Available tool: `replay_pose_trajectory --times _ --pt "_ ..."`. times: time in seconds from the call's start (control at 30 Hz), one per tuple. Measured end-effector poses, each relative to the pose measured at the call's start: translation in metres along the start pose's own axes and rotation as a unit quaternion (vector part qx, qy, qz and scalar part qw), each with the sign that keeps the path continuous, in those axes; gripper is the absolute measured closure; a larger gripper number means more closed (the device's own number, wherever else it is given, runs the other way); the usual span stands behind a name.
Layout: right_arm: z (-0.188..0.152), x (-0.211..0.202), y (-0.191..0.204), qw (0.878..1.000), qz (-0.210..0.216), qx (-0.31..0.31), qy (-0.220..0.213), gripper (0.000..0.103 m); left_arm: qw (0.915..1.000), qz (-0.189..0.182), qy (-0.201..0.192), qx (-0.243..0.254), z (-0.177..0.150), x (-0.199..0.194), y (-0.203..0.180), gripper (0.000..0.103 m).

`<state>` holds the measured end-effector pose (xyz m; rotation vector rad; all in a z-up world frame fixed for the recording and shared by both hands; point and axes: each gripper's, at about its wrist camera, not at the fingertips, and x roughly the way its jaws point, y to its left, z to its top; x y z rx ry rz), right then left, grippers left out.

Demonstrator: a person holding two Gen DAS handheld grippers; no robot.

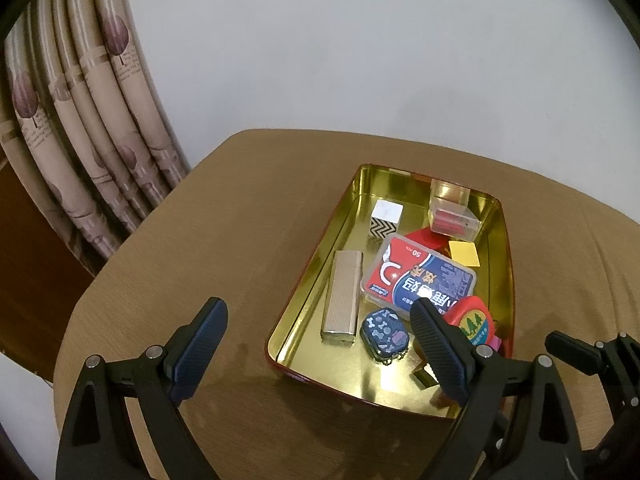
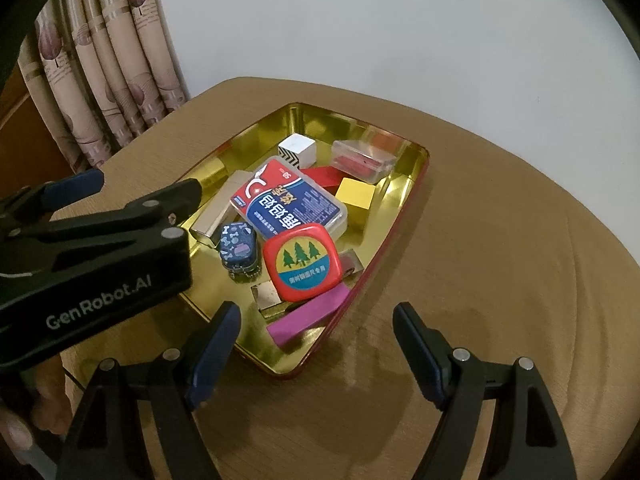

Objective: Organize rigid objects

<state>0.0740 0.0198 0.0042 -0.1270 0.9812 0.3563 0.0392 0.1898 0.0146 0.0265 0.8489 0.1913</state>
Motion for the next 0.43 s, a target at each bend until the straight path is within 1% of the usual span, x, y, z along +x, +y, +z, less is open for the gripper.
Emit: replay_pose_trajectory --times 0.3,0.37,0.43 --pt "0.0007 0.0001 0.0017 1.000 0.000 -0.002 0.001 0.022 0.9999 -0.011 0.002 0.008 0.0008 -0.0009 -0.0043 0.012" --pt "0.0009 0.0000 0.0024 1.000 -0.001 -0.003 0.001 0.022 0.9999 -0.008 0.004 0.006 0.0013 -0.0013 -0.0047 0.012" --pt "0.0010 -0.0001 0.0027 1.000 -0.001 -0.004 0.001 0.022 0.9999 -0.015 0.008 0.004 0.0018 -0.0007 -0.0046 0.012"
